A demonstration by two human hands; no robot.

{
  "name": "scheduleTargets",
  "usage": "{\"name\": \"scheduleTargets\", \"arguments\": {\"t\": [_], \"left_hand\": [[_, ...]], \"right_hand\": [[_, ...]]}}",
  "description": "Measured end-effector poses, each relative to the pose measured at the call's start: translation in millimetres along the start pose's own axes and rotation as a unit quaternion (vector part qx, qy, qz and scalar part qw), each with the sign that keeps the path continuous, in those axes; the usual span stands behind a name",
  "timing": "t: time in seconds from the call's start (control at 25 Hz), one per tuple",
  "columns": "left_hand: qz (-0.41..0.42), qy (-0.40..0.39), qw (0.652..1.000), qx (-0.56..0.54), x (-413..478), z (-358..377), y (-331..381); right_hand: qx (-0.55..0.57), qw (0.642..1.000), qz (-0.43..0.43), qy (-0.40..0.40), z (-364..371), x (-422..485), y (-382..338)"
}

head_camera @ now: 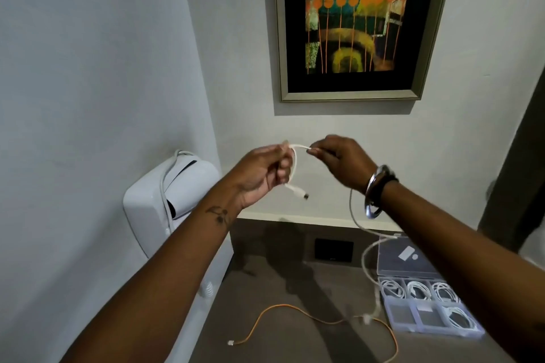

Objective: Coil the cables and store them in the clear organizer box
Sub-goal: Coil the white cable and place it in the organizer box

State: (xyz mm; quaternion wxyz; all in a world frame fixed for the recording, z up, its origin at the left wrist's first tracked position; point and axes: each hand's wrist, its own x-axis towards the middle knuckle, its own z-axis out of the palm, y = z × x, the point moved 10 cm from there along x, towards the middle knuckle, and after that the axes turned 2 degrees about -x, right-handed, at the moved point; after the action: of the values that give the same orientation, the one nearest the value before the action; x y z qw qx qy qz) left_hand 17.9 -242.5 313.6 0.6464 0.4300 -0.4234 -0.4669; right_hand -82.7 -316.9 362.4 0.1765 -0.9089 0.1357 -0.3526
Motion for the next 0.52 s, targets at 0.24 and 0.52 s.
{"name": "scheduleTargets", "arguments": {"t": [0.24, 0.52], "left_hand": [[0.179, 0.263, 0.947, 0.039, -14, -56, 15], [0.074, 0.091, 0.961, 0.250, -14, -14, -8]], "right_hand": [[-0.001, 0.987, -0.003, -0.159, 84, -39, -37], [-0.030, 0.998, -0.030, -0.042, -2, 9, -31]]}}
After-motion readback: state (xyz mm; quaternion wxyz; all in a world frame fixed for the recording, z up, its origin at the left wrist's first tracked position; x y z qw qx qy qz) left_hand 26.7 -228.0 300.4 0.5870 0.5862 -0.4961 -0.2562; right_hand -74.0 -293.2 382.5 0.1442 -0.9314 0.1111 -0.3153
